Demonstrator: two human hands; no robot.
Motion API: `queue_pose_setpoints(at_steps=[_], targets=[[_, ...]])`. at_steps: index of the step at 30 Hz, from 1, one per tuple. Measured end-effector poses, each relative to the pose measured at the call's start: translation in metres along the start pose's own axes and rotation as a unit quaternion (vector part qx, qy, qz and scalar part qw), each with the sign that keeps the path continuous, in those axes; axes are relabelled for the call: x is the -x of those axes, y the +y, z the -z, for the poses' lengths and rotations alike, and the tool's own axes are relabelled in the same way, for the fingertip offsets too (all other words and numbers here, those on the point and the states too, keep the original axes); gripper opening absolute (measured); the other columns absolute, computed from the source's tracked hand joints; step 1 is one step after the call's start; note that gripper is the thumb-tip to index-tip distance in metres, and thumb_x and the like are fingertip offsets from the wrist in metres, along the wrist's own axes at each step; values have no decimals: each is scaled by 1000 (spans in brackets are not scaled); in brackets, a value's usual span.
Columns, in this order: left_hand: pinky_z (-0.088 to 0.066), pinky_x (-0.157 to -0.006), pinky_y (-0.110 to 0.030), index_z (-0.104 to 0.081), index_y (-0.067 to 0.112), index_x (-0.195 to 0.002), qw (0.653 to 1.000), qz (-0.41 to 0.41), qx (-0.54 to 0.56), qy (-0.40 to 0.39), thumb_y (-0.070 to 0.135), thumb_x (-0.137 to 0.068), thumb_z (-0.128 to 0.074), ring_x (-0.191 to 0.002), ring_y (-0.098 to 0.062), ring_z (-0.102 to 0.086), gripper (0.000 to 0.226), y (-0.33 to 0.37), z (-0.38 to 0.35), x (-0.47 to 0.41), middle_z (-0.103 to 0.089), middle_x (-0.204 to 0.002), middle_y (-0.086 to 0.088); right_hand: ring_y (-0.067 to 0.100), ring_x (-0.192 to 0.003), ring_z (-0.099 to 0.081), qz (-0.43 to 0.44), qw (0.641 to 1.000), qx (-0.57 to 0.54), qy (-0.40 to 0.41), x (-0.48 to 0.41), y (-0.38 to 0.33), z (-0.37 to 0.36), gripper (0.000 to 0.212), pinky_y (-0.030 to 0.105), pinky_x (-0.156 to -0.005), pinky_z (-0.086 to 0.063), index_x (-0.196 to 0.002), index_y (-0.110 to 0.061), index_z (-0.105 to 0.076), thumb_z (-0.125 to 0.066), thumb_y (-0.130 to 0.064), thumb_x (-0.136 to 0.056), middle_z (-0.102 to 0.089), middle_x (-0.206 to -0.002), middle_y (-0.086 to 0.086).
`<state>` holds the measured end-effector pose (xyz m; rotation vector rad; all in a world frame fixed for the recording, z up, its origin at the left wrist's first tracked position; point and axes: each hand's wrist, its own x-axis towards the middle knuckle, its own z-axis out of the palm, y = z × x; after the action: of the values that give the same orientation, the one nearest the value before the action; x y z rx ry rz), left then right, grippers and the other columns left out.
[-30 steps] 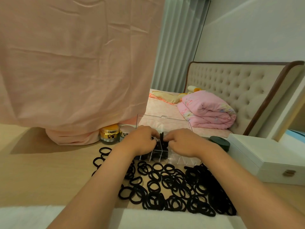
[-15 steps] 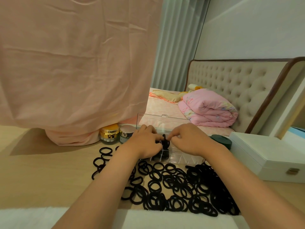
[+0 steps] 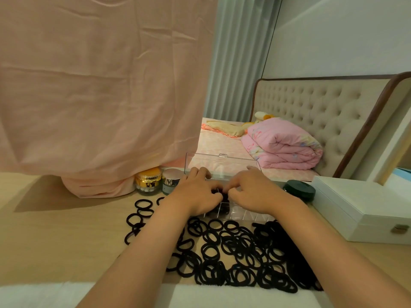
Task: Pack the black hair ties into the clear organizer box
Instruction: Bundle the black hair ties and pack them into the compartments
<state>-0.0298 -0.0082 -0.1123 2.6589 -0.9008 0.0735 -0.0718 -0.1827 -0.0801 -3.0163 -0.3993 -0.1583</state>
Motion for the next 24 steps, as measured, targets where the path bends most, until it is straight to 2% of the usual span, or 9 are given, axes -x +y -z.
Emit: queue_pose_setpoints(at_steps=[2, 5, 8, 10, 12, 14, 16, 19, 24], targets=[[-21, -113, -41, -45, 47, -143, 1000, 3, -3, -3, 44, -97, -41, -139, -21, -21, 46, 0, 1, -2, -31, -148, 0, 11, -111, -58, -10, 1000, 8, 11, 3, 1, 3, 54, 41, -125, -6, -105, -31, -78, -30, -35, -81, -75, -107, -4], [-21, -114, -41, -40, 43, -148, 1000, 8, 0, -8, 46, -95, -46, -141, -20, -22, 54, -1, 5, -3, -33, -151, 1, 11, -139, -40, 25, 995, 78, -55, 8, -6, -7, 55, 48, -125, 4, -112, -29, -75, -26, -35, -87, -67, -128, -10], [-26, -116, -43, -32, 35, -154, 1000, 18, 18, -11, 44, -93, -51, -144, -22, -24, 65, -1, 12, 0, -33, -157, 0, 13, -147, -32, 27, 996, 60, -67, 14, -11, -8, 49, 50, -125, 4, -126, -30, -70, -32, -30, -94, -62, -138, -10], [-29, -117, -43, -34, 33, -153, 999, 17, 43, 6, 40, -94, -53, -145, -21, -25, 63, 2, 18, 6, -35, -157, 0, 14, -145, -35, 4, 1000, 8, -24, 21, -13, 3, 45, 45, -125, -2, -133, -29, -66, -41, -23, -96, -59, -143, -7], [-29, -116, -40, -44, 32, -148, 997, 10, 59, 43, 35, -93, -55, -142, -18, -28, 55, 5, 22, 14, -39, -150, 2, 16, -137, -46, -17, 999, -26, 35, 28, -13, 14, 45, 40, -121, -24, -135, -28, -65, -46, -18, -96, -58, -144, -5], [-34, -110, -35, -56, 33, -134, 994, -4, 58, 94, 30, -92, -56, -132, -14, -35, 42, 8, 25, 25, -48, -135, 5, 15, -122, -56, -31, 996, -56, 66, 37, -14, 22, 41, 35, -106, -43, -129, -28, -69, -47, -16, -97, -63, -134, -6], [-44, -94, -30, -62, 33, -116, 992, -19, 51, 111, 26, -91, -57, -113, -11, -47, 27, 14, 26, 38, -54, -117, 9, 10, -108, -61, -34, 995, -82, 52, 48, -18, 27, 38, 29, -95, -49, -124, -30, -71, -48, -15, -98, -67, -126, -8], [-48, -75, -25, -60, 37, -99, 997, -28, 42, 53, 23, -90, -57, -91, -8, -57, 17, 22, 24, 59, -60, -102, 14, 4, -99, -61, -27, 998, -60, -24, 65, -28, 23, 36, 22, -89, -47, -123, -32, -72, -52, -17, -98, -69, -123, -13], [-45, -102, -33, -61, 35, -128, 999, -10, 11, -37, 33, -89, -57, -118, -8, -49, 39, 22, 13, 88, -53, -125, 13, 16, -97, -64, -43, 993, 9, -109, 79, -39, -4, 44, 33, -86, -57, -136, -31, -63, -57, -21, -93, -69, -118, -1]])
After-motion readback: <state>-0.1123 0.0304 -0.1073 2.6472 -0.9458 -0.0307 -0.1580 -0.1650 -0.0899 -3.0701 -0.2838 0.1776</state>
